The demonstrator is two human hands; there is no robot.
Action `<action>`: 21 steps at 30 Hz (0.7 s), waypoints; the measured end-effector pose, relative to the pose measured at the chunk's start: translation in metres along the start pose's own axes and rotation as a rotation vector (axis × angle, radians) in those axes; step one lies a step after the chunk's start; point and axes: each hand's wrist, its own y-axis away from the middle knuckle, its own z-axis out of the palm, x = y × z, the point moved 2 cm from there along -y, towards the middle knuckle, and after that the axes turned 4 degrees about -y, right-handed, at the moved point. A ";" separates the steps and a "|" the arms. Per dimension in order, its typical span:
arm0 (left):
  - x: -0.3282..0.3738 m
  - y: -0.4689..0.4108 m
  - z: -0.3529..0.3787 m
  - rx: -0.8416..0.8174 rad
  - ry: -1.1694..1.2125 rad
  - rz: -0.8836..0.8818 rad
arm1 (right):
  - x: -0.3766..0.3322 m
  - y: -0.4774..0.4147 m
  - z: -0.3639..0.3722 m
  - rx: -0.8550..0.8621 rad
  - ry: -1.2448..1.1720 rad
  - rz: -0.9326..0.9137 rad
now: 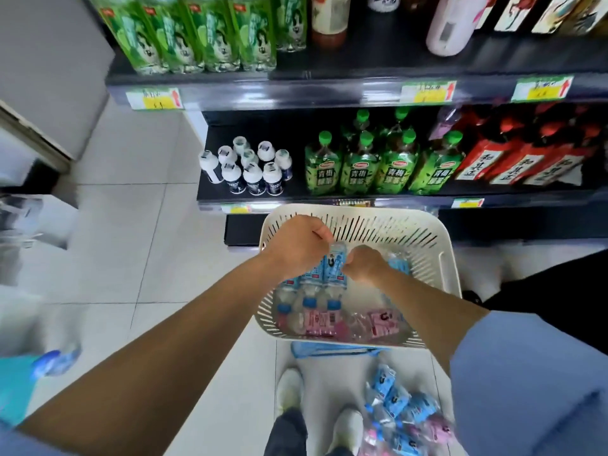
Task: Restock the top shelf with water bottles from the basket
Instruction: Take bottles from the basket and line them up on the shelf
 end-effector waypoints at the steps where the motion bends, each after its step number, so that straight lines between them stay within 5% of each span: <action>1: -0.010 -0.004 0.002 0.001 -0.002 -0.006 | 0.005 -0.012 0.016 -0.026 0.002 0.039; 5: -0.048 -0.021 0.008 0.017 0.045 -0.042 | 0.024 -0.052 0.073 -0.122 -0.117 0.120; 11: -0.083 -0.046 0.016 0.020 0.027 -0.022 | 0.029 -0.087 0.110 -0.022 -0.561 0.364; 21: -0.075 -0.055 0.027 -0.057 0.018 -0.038 | 0.046 -0.088 0.091 -0.118 -0.736 0.345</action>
